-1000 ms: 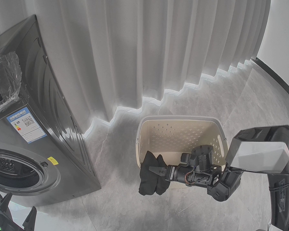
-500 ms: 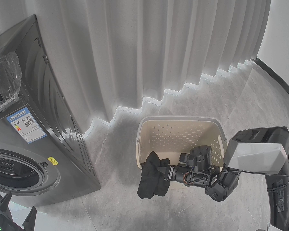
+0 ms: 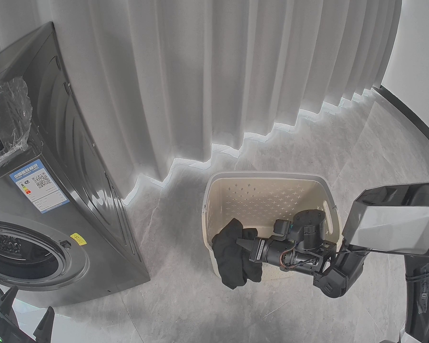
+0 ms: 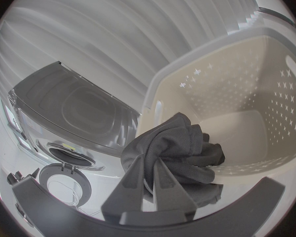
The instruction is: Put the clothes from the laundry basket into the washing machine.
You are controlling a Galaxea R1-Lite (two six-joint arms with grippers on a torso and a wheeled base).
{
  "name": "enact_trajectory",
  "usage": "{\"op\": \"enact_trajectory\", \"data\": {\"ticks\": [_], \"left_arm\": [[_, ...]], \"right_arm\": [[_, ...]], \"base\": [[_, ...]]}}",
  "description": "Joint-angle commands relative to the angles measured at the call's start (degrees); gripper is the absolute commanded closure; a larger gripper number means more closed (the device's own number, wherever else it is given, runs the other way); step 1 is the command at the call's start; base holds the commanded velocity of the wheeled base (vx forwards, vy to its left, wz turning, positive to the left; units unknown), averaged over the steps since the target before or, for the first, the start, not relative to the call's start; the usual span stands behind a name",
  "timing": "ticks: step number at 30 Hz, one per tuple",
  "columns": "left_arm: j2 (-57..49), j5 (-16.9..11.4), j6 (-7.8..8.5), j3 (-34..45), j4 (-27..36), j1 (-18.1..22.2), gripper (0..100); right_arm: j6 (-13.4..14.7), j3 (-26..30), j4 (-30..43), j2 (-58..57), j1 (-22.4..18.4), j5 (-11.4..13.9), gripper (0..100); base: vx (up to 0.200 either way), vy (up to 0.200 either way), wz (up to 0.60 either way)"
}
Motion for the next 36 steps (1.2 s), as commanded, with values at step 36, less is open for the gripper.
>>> {"op": "enact_trajectory", "data": {"ticks": [36], "left_arm": [[0.1, 0.0, -0.04, 1.0, 0.0, 0.0, 0]], "right_arm": [[-16.0, 18.6, -14.8, -35.3, 9.6, 6.9, 100]], "base": [[-0.044, 0.000, 0.00]]}}
